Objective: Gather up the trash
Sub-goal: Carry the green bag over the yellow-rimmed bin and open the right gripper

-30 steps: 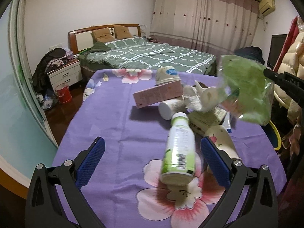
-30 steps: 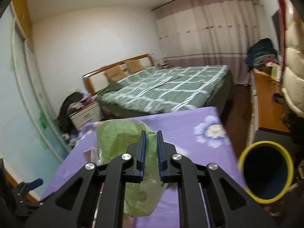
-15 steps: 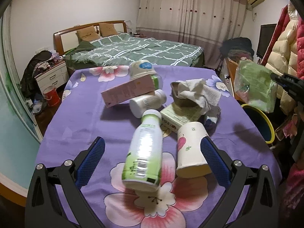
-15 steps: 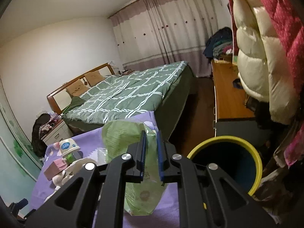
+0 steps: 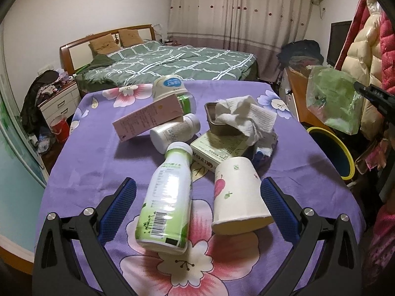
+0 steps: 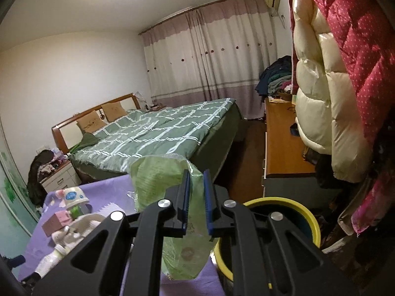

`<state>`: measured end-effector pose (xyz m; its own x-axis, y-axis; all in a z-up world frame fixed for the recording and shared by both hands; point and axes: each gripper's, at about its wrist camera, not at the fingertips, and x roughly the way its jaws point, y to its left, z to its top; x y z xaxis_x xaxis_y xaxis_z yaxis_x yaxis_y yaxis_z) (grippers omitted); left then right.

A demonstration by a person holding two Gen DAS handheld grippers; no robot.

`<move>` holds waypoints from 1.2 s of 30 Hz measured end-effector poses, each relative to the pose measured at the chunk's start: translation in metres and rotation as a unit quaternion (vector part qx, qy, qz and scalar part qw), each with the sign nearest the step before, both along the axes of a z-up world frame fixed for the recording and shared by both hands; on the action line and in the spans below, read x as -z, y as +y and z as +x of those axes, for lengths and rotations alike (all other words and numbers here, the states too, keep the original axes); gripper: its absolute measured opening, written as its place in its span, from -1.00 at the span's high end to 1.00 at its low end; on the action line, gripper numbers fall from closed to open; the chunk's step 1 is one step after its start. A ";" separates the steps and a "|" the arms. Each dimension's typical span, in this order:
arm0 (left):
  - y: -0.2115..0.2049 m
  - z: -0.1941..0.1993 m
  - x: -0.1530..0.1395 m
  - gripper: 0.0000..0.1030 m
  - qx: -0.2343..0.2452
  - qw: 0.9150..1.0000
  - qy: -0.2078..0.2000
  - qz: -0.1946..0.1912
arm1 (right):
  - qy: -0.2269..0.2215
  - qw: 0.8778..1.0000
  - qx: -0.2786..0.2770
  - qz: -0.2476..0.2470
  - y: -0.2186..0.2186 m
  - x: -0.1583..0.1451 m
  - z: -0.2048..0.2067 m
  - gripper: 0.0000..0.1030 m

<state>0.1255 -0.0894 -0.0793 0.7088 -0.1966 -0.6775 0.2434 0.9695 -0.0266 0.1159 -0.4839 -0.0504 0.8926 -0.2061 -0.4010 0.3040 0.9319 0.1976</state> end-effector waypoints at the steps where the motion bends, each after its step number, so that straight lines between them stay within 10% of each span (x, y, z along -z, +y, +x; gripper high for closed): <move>1: -0.002 0.000 0.000 -0.93 0.001 1.000 0.001 0.000 | 0.003 1.000 0.005 -0.003 -0.002 0.002 0.001 0.79; 22: -0.048 0.013 -0.002 -0.93 0.031 0.999 0.004 0.009 | 0.087 0.974 0.149 -0.144 -0.054 0.083 0.016 0.64; 27: -0.060 0.014 -0.005 -0.93 0.038 0.999 0.005 0.020 | 0.107 0.970 0.138 -0.167 -0.042 0.097 0.024 -0.04; 36: -0.067 0.006 -0.002 -0.93 0.031 0.999 -0.002 0.032 | 0.062 0.986 0.072 -0.137 -0.010 0.059 -0.004 -0.24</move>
<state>0.1311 -0.1567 -0.0774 0.6993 -0.1958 -0.6875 0.3021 0.9526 0.0360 0.1121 -0.4934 -0.1093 0.7942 -0.4426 -0.4164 0.4426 0.8908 -0.1029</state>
